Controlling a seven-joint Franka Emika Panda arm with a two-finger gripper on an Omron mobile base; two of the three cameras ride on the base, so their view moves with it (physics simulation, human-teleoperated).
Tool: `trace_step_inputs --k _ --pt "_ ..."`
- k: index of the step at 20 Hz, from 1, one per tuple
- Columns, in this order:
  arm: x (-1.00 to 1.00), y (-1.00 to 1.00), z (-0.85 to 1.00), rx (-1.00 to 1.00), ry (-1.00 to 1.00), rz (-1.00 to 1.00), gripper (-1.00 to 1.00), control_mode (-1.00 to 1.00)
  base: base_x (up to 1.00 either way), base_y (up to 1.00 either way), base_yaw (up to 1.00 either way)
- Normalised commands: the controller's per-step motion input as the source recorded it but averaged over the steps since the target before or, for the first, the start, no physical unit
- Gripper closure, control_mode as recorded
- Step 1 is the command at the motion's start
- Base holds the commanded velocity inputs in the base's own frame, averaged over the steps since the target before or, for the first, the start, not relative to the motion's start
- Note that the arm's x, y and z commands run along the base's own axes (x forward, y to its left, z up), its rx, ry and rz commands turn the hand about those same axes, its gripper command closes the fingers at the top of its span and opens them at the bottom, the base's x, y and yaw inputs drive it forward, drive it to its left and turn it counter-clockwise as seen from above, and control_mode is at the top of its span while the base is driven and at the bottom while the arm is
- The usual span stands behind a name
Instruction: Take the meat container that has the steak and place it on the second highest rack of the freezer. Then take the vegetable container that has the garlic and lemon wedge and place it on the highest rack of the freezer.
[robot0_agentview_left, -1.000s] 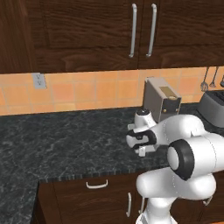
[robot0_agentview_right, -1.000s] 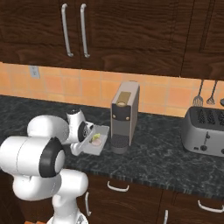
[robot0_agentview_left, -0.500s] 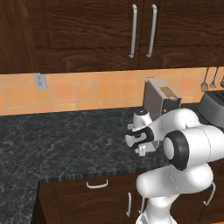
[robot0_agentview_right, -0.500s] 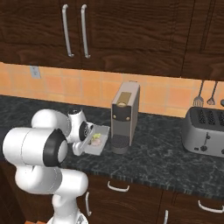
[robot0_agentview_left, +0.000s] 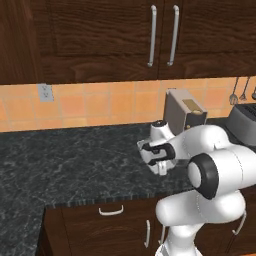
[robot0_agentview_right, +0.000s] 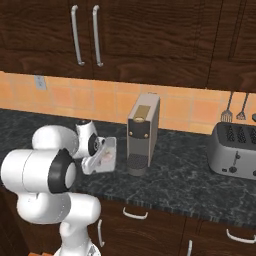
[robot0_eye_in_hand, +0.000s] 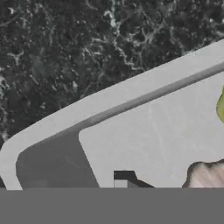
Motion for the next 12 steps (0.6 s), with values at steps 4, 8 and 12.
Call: trace_step_inputs --k 4,8,12 --pt "-0.21 0.14 0.56 -0.09 -0.04 0.00 1.00 -1.00 0.00 0.00 0.00" --pt "-0.41 0.02 0.99 -0.02 -0.10 -0.06 1.00 -1.00 0.00 0.00 0.00" --pt "-0.49 0.00 1.00 0.00 0.02 -0.15 1.00 -1.00 0.00 0.00 0.00"
